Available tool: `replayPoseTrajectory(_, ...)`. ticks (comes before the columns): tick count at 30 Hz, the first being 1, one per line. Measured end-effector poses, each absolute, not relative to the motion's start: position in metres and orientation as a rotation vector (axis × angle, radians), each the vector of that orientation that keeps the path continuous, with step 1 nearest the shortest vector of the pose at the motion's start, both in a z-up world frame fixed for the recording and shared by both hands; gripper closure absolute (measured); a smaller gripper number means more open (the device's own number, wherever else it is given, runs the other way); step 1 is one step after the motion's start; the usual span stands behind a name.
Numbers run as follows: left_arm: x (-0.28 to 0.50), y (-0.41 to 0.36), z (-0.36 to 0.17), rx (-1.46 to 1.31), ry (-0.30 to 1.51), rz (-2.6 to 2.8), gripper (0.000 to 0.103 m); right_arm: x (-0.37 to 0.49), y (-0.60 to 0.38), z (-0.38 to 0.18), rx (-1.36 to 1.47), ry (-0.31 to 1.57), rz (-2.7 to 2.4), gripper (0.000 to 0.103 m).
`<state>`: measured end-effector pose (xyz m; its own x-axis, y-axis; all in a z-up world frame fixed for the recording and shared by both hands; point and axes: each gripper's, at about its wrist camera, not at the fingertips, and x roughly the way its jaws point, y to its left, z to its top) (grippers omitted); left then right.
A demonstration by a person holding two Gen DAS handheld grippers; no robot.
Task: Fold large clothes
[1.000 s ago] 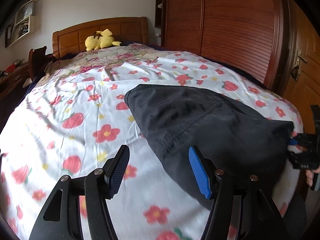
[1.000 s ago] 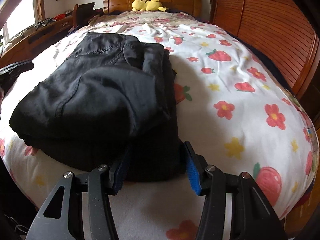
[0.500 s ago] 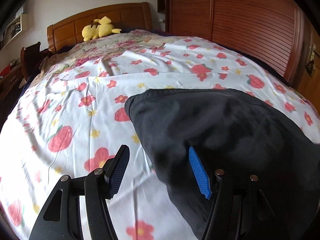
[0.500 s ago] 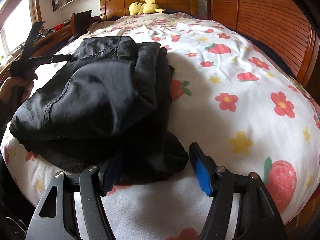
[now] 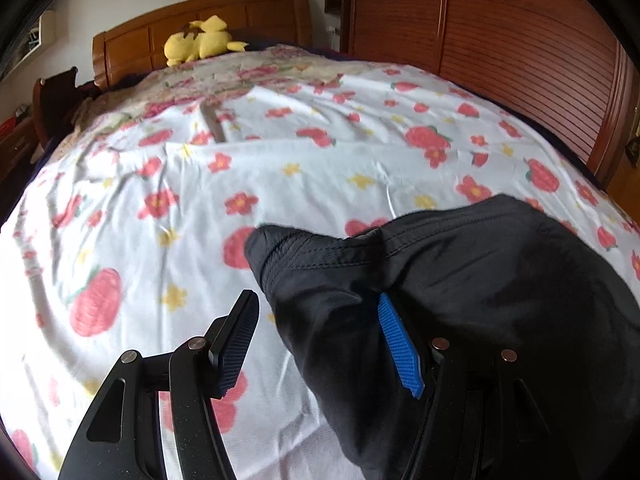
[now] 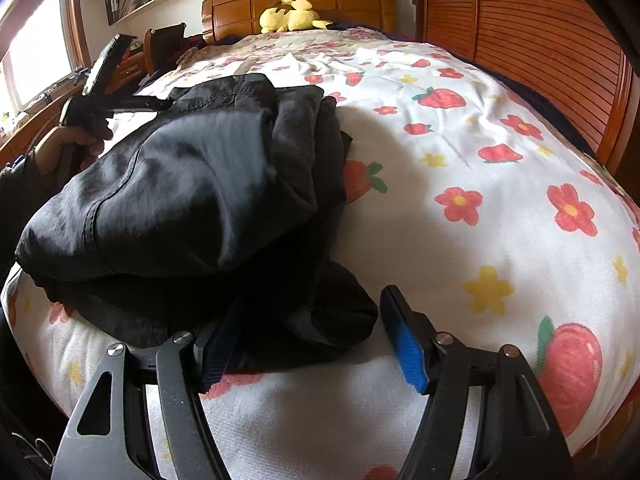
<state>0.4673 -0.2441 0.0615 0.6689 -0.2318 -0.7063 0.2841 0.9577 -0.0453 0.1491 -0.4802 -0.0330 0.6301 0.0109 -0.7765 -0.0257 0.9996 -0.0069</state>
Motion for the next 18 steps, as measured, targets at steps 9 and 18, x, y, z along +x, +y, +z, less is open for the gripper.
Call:
replayPoseTrajectory(9,0.474,-0.246,0.057,0.059,0.798,-0.299,0.039,0.150,-0.480,-0.032,-0.007,0.893,0.018,0.033)
replayPoseTrajectory(18,0.478,-0.249,0.058,0.022,0.830,-0.329,0.065,0.156,-0.484,-0.031,0.053,0.917,0.055,0.039)
